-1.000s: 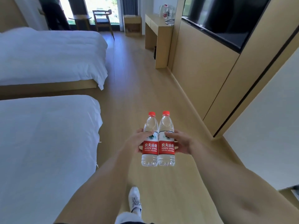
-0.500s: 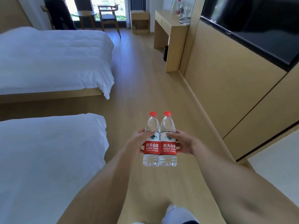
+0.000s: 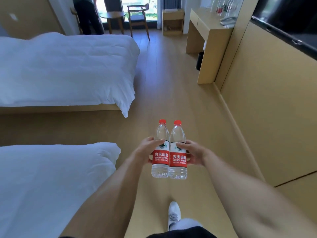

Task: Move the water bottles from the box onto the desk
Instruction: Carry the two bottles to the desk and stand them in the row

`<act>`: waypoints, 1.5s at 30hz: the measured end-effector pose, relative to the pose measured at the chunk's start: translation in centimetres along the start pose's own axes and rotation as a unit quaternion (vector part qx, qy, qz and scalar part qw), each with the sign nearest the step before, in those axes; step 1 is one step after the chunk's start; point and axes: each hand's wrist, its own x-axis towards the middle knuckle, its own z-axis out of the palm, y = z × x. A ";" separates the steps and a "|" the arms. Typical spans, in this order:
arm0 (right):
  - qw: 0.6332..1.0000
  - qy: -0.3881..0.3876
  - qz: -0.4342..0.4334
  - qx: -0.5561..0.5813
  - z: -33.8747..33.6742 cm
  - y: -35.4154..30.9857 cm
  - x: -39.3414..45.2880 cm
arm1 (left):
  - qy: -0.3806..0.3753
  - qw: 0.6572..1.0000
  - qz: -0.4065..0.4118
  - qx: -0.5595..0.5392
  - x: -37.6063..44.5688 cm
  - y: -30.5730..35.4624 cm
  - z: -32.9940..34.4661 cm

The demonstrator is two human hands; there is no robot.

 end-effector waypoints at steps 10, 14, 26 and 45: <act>1.000 -0.027 -0.008 -0.013 -5.7 -13.6 10.9 | 0.002 1.000 0.019 -0.024 11.9 11.4 0.8; 1.000 -0.013 -0.009 -0.016 -7.7 -17.7 14.5 | -0.018 0.999 0.026 -0.029 16.5 15.2 1.3; 0.997 0.070 -0.001 -0.019 -12.5 -30.8 28.9 | -0.092 0.995 0.037 -0.020 35.5 28.1 0.0; 0.997 0.076 0.001 0.006 -17.1 -51.4 52.0 | -0.080 0.996 0.025 0.011 60.7 48.2 -4.5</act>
